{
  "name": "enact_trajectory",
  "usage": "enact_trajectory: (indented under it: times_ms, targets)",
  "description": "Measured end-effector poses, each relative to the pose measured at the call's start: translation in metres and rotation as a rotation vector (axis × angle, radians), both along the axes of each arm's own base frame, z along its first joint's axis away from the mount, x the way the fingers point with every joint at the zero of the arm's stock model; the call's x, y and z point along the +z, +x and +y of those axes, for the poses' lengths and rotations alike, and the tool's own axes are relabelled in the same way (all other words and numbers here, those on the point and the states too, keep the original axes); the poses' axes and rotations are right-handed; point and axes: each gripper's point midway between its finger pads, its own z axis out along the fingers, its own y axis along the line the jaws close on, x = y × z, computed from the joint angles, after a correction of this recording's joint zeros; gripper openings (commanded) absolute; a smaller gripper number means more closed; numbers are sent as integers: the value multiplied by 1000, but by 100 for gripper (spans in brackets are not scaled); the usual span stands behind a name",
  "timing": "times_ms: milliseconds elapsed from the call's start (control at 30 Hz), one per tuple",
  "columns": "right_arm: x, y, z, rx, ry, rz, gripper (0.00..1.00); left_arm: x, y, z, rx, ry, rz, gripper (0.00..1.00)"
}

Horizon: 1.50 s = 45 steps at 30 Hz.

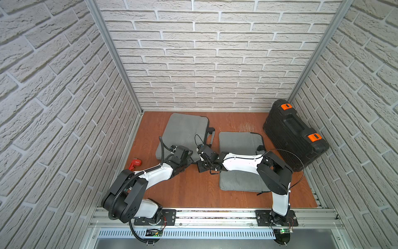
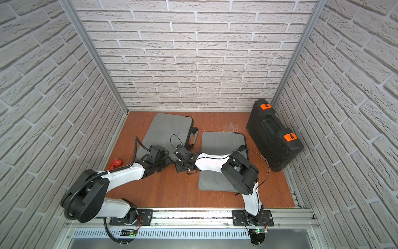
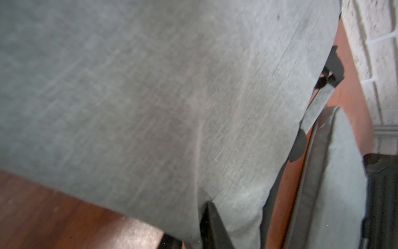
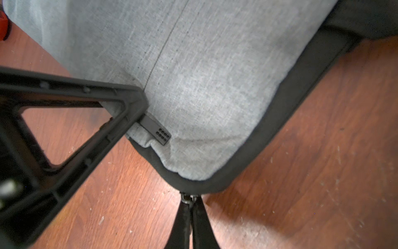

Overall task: Open the zippered laptop bag and take out the laptop
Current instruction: Adjust the zippered laptop bag at the center of the board.

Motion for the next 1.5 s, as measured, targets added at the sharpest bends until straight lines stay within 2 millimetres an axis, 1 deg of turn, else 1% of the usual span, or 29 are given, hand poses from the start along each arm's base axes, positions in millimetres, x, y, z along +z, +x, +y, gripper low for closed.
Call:
enact_trajectory:
  times_ms: [33,100,633,800,967,1267,1500]
  targets:
    - [0,0,0,-1,-3,-3,6,0,1,0,3,-4,-4,4]
    - [0,1,-2,-2,-11,-8,6,0,2,1,8,-8,-8,0]
    - [3,7,-10,19,-79,-38,6,2,2,4,-5,-30,-11,0]
    - [3,11,-17,24,-99,-42,6,2,1,7,-12,-23,-14,0]
    - [5,14,-19,44,-102,-38,6,3,0,11,-21,-16,-13,0]
    - [11,20,-19,74,-90,-31,6,7,-1,16,-31,-14,-14,0]
    - [12,22,-17,88,-75,-20,6,12,-3,25,-30,-16,-18,0]
